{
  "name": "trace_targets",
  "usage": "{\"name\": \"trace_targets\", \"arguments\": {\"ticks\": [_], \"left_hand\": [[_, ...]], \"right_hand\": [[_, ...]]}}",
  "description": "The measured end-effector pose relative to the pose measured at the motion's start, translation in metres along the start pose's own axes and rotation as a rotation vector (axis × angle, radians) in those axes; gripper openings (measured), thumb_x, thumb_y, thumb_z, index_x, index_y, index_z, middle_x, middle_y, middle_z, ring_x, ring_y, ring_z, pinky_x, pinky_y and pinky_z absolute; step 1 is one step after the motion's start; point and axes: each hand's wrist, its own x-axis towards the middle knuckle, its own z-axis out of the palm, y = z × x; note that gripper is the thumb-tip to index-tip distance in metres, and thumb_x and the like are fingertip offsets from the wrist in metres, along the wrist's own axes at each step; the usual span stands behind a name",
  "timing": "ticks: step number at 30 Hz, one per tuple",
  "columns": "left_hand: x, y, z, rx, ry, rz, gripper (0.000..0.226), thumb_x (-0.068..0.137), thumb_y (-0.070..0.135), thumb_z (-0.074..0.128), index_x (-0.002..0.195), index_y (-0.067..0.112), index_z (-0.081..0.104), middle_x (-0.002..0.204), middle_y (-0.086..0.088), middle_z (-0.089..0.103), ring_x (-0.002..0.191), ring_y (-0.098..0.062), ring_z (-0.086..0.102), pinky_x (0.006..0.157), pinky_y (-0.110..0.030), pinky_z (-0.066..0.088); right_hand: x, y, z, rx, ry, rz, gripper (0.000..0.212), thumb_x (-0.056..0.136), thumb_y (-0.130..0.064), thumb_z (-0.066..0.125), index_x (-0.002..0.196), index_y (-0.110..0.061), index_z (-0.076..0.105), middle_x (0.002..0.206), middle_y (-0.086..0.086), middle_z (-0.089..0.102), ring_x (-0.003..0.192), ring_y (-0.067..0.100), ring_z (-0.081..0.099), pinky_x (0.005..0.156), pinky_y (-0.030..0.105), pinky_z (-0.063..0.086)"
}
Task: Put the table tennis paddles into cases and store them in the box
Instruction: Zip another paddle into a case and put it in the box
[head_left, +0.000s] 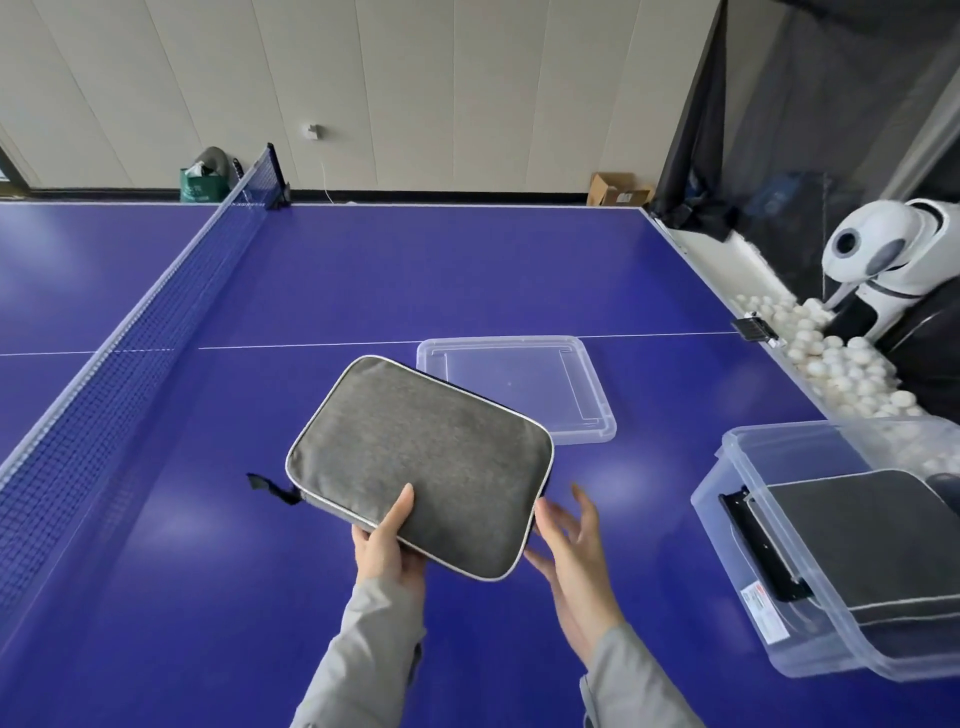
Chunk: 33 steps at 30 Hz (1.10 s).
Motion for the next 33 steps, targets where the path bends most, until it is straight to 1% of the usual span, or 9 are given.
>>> {"name": "trace_targets", "arguments": {"ticks": [2, 6, 8, 11, 16, 20, 25, 28, 33], "left_hand": [[-0.004, -0.009, 0.000, -0.030, 0.002, -0.010, 0.044, 0.076, 0.009, 0.073, 0.113, 0.026, 0.054, 0.118, -0.002, 0.067, 0.106, -0.023, 0.065, 0.091, -0.047, 0.051], [-0.010, -0.022, -0.007, -0.014, -0.029, -0.019, 0.044, 0.073, 0.012, 0.075, 0.110, 0.029, 0.059, 0.116, -0.002, 0.069, 0.106, -0.023, 0.065, 0.095, -0.049, 0.049], [-0.012, -0.022, -0.010, -0.001, -0.035, -0.023, 0.049, 0.069, 0.013, 0.076, 0.112, 0.028, 0.058, 0.116, -0.003, 0.069, 0.105, -0.023, 0.065, 0.095, -0.050, 0.049], [-0.014, -0.021, -0.013, 0.023, -0.067, -0.017, 0.061, 0.062, 0.015, 0.078, 0.118, 0.025, 0.055, 0.111, -0.002, 0.070, 0.100, -0.022, 0.067, 0.084, -0.044, 0.054], [-0.012, -0.017, -0.023, 0.137, -0.181, -0.005, 0.043, 0.061, 0.016, 0.076, 0.099, 0.022, 0.058, 0.092, -0.002, 0.068, 0.080, -0.018, 0.069, 0.064, -0.034, 0.058], [-0.003, -0.003, -0.050, 0.260, -0.369, -0.063, 0.022, 0.073, 0.023, 0.064, 0.094, 0.021, 0.057, 0.095, -0.009, 0.060, 0.088, -0.027, 0.061, 0.073, -0.038, 0.057], [0.036, 0.049, -0.076, 0.206, -0.325, -0.108, 0.048, 0.080, 0.049, 0.052, 0.123, 0.028, 0.052, 0.113, -0.002, 0.064, 0.098, -0.023, 0.065, 0.074, -0.044, 0.059], [0.051, 0.076, -0.061, 0.452, -0.396, -0.067, 0.043, 0.088, 0.044, 0.050, 0.130, 0.034, 0.047, 0.121, -0.001, 0.062, 0.086, -0.019, 0.069, 0.062, -0.039, 0.059], [0.047, 0.080, -0.019, 0.844, -0.595, -0.099, 0.077, 0.061, 0.036, 0.086, 0.128, 0.043, 0.048, 0.114, -0.002, 0.069, 0.097, -0.020, 0.069, 0.059, -0.030, 0.056]], "right_hand": [[0.000, -0.004, 0.009, 0.091, -0.032, 0.016, 0.084, 0.059, -0.051, 0.079, 0.132, -0.047, 0.037, 0.125, -0.004, 0.060, 0.107, 0.007, 0.065, 0.084, 0.035, 0.054], [-0.001, -0.004, 0.019, 0.111, 0.003, -0.004, 0.062, 0.072, -0.029, 0.080, 0.120, -0.050, 0.047, 0.120, -0.002, 0.066, 0.109, 0.016, 0.065, 0.093, 0.048, 0.053], [-0.004, -0.002, 0.017, 0.128, 0.037, -0.006, 0.058, 0.077, -0.016, 0.077, 0.117, -0.048, 0.049, 0.118, 0.003, 0.066, 0.106, 0.020, 0.066, 0.092, 0.049, 0.053], [-0.005, -0.001, 0.012, 0.169, 0.040, -0.004, 0.057, 0.077, -0.009, 0.075, 0.115, -0.044, 0.052, 0.115, 0.008, 0.067, 0.101, 0.024, 0.068, 0.086, 0.048, 0.056], [-0.003, -0.007, 0.008, 0.175, 0.033, -0.010, 0.053, 0.081, -0.005, 0.070, 0.113, -0.042, 0.052, 0.110, 0.005, 0.071, 0.099, 0.024, 0.069, 0.072, 0.040, 0.057], [0.000, -0.021, -0.009, 0.164, 0.006, -0.028, 0.050, 0.081, -0.004, 0.068, 0.114, -0.039, 0.053, 0.111, 0.006, 0.071, 0.094, 0.022, 0.070, 0.064, 0.034, 0.057], [0.000, -0.032, -0.038, 0.109, -0.015, -0.034, 0.051, 0.078, -0.007, 0.069, 0.114, -0.041, 0.053, 0.109, 0.004, 0.072, 0.092, 0.020, 0.071, 0.064, 0.033, 0.056], [-0.003, -0.035, -0.052, 0.069, -0.014, -0.033, 0.057, 0.069, -0.014, 0.073, 0.115, -0.041, 0.053, 0.109, 0.002, 0.071, 0.093, 0.019, 0.070, 0.066, 0.035, 0.056], [-0.011, -0.041, -0.072, 0.035, -0.013, -0.015, 0.057, 0.068, -0.016, 0.074, 0.112, -0.045, 0.054, 0.103, -0.001, 0.073, 0.091, 0.020, 0.071, 0.064, 0.035, 0.057]]}}
